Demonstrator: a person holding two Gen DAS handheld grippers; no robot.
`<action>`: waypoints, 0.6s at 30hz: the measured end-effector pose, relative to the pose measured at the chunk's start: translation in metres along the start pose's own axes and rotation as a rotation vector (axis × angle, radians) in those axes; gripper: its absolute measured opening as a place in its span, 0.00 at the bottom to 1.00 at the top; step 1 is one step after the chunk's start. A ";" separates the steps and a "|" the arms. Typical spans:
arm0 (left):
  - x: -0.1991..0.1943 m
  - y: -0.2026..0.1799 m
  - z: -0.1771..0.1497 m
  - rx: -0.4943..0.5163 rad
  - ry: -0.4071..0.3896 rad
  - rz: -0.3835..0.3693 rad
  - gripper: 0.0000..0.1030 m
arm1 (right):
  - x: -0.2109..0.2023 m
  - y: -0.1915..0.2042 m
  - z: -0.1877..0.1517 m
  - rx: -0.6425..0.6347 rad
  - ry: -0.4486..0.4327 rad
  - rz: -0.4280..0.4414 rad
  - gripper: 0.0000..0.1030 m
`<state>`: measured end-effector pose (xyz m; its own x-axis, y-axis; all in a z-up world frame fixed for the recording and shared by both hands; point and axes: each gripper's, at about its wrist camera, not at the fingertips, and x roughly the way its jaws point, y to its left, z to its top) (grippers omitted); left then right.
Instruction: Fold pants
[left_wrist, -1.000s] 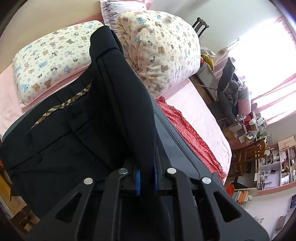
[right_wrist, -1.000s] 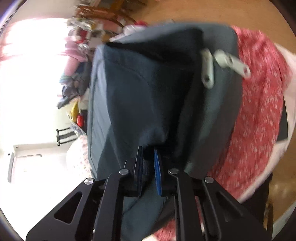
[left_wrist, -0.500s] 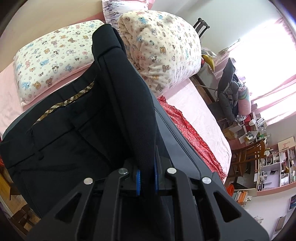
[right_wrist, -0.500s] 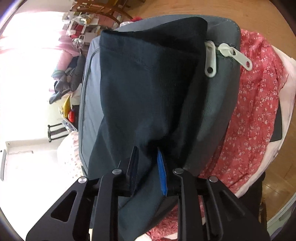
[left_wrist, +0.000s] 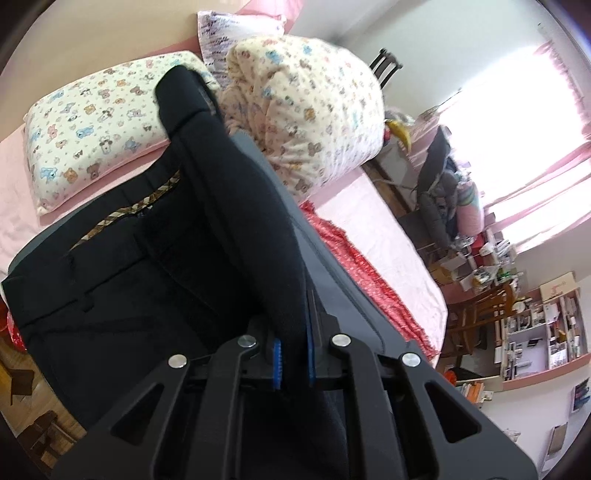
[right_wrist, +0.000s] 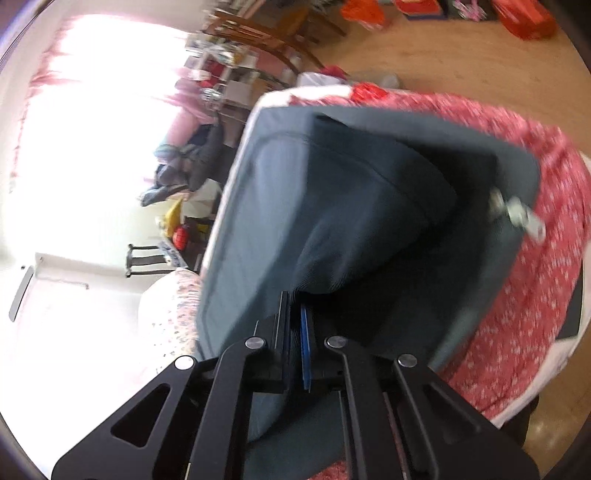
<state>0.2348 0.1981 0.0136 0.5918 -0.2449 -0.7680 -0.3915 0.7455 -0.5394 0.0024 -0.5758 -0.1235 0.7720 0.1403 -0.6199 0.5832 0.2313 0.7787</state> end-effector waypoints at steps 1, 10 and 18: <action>-0.009 0.004 -0.004 -0.008 -0.009 -0.022 0.09 | -0.007 0.005 0.003 -0.015 -0.012 0.008 0.05; -0.069 0.080 -0.076 -0.131 -0.037 -0.043 0.09 | -0.016 -0.033 0.003 0.027 0.018 -0.077 0.05; -0.049 0.122 -0.106 -0.191 0.015 0.028 0.09 | -0.010 -0.054 -0.007 0.050 0.037 -0.134 0.05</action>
<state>0.0841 0.2353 -0.0513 0.5693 -0.2359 -0.7876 -0.5350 0.6211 -0.5728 -0.0391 -0.5828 -0.1599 0.6771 0.1469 -0.7211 0.6931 0.2023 0.6919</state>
